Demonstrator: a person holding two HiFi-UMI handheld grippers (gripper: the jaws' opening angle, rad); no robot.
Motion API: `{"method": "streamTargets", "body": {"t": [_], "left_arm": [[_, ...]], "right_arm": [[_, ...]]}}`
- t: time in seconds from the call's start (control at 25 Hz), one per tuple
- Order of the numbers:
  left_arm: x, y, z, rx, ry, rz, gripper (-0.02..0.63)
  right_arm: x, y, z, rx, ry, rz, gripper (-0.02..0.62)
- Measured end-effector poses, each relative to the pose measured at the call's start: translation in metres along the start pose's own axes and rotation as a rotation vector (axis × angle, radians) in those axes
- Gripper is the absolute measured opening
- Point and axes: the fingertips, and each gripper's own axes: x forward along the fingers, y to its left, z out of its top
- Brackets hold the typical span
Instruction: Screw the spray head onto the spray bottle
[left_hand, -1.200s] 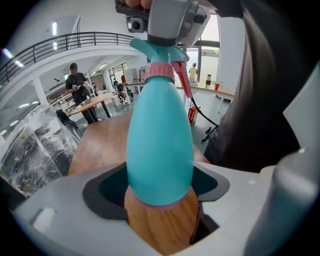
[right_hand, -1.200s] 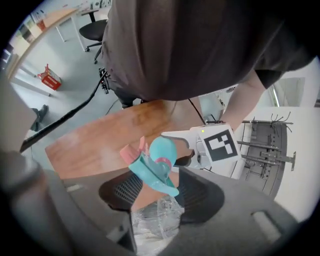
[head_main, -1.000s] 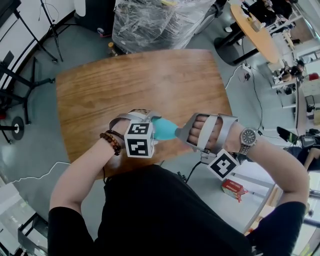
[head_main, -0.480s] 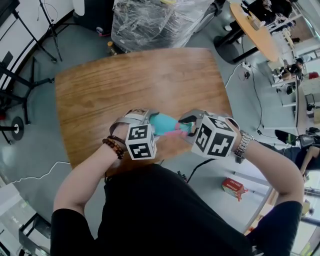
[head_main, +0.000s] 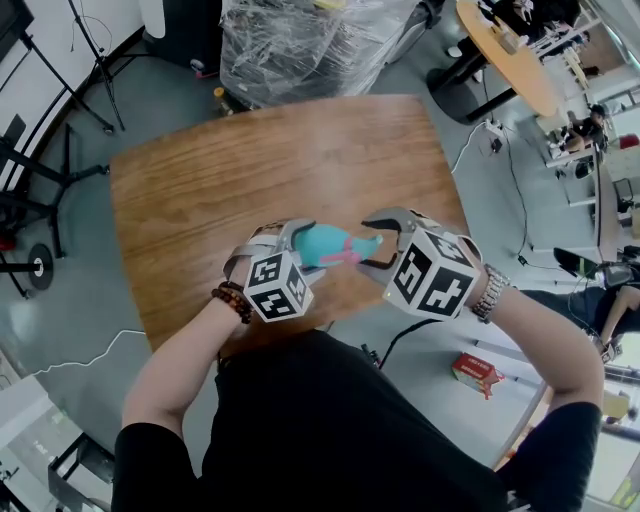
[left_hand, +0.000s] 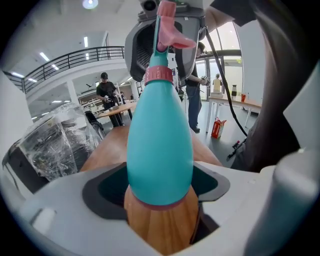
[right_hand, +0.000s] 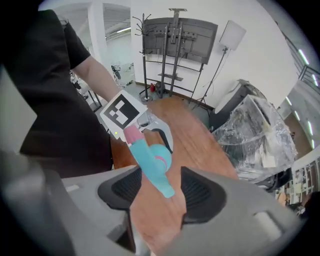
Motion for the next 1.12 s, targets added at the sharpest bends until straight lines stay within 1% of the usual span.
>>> {"method": "streamTargets", "body": {"t": [0.04, 0.16, 0.28, 0.4, 0.52, 0.68, 0.84, 1.0, 1.04, 1.08, 1.12], "left_arm": [[0.002, 0.002, -0.002, -0.020, -0.021, 0.007, 0.410], [0.009, 0.010, -0.007, -0.099, -0.081, 0.023, 0.410], [0.016, 0.026, -0.013, -0.222, -0.134, 0.052, 0.411], [0.023, 0.048, -0.021, -0.332, -0.167, 0.110, 0.411], [0.029, 0.069, -0.028, -0.394, -0.186, 0.171, 0.411], [0.044, 0.086, -0.036, -0.420, -0.174, 0.229, 0.411], [0.064, 0.090, -0.048, -0.427, -0.137, 0.236, 0.411], [0.082, 0.090, -0.060, -0.428, -0.094, 0.232, 0.411], [0.085, 0.091, -0.063, -0.430, -0.086, 0.234, 0.411], [0.088, 0.092, -0.066, -0.431, -0.080, 0.236, 0.411], [0.090, 0.093, -0.068, -0.430, -0.076, 0.238, 0.411]], "right_arm": [[-0.002, -0.003, 0.000, -0.001, -0.008, -0.014, 0.239], [-0.010, -0.013, -0.003, 0.026, -0.042, -0.057, 0.242], [-0.013, -0.022, -0.008, 0.097, -0.098, -0.095, 0.242], [-0.012, -0.028, -0.014, 0.192, -0.172, -0.127, 0.242], [-0.006, -0.032, -0.022, 0.253, -0.228, -0.174, 0.241], [0.001, -0.037, -0.027, 0.306, -0.299, -0.246, 0.230], [0.009, -0.039, -0.029, 0.400, -0.398, -0.286, 0.193], [0.016, -0.037, -0.033, 0.454, -0.462, -0.322, 0.119], [0.018, -0.037, -0.034, 0.464, -0.473, -0.331, 0.076], [0.019, -0.036, -0.036, 0.473, -0.483, -0.338, 0.019], [0.021, -0.034, -0.037, 0.481, -0.492, -0.341, 0.001]]}}
